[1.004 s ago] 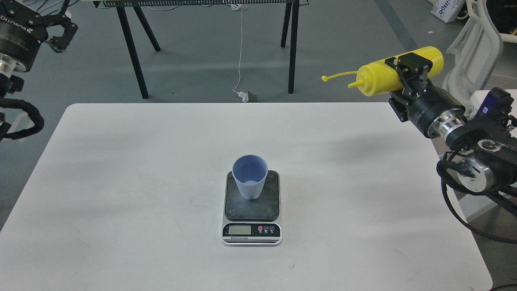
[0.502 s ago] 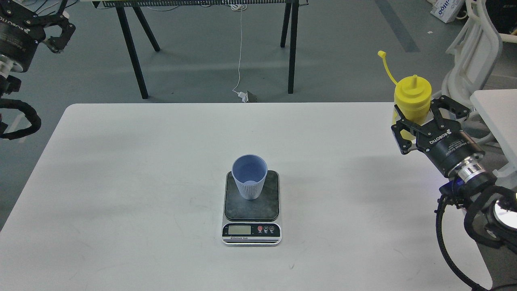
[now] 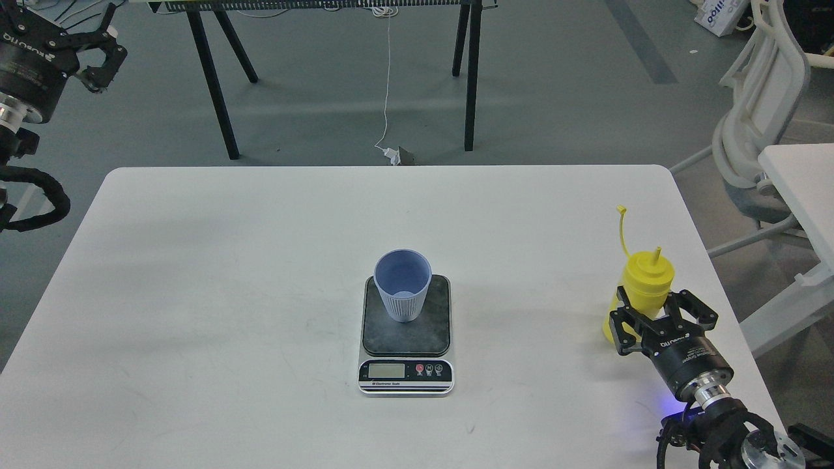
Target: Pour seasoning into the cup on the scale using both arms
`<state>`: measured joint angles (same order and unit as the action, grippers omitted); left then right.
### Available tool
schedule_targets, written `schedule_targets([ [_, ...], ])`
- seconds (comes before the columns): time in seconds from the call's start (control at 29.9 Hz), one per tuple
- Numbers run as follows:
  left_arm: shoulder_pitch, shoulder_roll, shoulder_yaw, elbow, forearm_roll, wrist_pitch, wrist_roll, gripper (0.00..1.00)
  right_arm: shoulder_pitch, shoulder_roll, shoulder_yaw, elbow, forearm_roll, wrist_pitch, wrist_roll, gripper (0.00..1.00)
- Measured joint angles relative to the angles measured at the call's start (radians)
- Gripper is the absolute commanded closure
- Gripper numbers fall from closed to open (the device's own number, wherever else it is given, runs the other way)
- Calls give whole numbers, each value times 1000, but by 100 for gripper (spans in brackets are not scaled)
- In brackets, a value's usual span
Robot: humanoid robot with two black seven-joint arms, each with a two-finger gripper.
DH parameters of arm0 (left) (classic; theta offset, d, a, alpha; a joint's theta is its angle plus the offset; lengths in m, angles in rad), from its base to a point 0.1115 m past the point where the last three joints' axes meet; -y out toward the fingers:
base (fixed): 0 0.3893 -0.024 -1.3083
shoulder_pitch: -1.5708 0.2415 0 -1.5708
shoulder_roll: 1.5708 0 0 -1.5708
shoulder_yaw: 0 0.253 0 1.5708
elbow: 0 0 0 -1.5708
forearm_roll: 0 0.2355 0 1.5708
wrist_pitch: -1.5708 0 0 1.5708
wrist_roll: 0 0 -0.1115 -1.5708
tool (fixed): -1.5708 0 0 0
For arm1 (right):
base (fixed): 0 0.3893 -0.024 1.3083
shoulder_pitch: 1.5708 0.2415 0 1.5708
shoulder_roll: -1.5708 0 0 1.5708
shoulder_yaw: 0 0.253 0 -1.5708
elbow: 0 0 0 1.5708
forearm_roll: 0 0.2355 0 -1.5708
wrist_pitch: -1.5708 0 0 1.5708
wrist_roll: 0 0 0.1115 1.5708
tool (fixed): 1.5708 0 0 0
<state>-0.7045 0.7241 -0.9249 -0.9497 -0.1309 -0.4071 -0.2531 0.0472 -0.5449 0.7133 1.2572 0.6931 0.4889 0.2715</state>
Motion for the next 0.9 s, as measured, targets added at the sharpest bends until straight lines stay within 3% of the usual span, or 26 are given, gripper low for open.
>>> schedule_targets([
  [0.27, 0, 1, 0, -2, 0, 0, 0, 0, 13, 6, 1, -1, -11, 0, -10, 54],
  [0.37, 0, 1, 0, -2, 0, 0, 0, 0, 21, 6, 1, -4, -12, 0, -13, 45],
  [0.47, 0, 1, 0, -2, 1, 1, -2, 0, 33, 6, -6, -5, -14, 0, -14, 26],
  [0.54, 0, 1, 0, -2, 1, 2, -3, 0, 36, 1, -8, -5, -19, 0, -14, 20],
  [0.9, 0, 5, 0, -2, 1, 4, -3, 0, 11, -24, -12, 3, -30, 0, -20, 6],
])
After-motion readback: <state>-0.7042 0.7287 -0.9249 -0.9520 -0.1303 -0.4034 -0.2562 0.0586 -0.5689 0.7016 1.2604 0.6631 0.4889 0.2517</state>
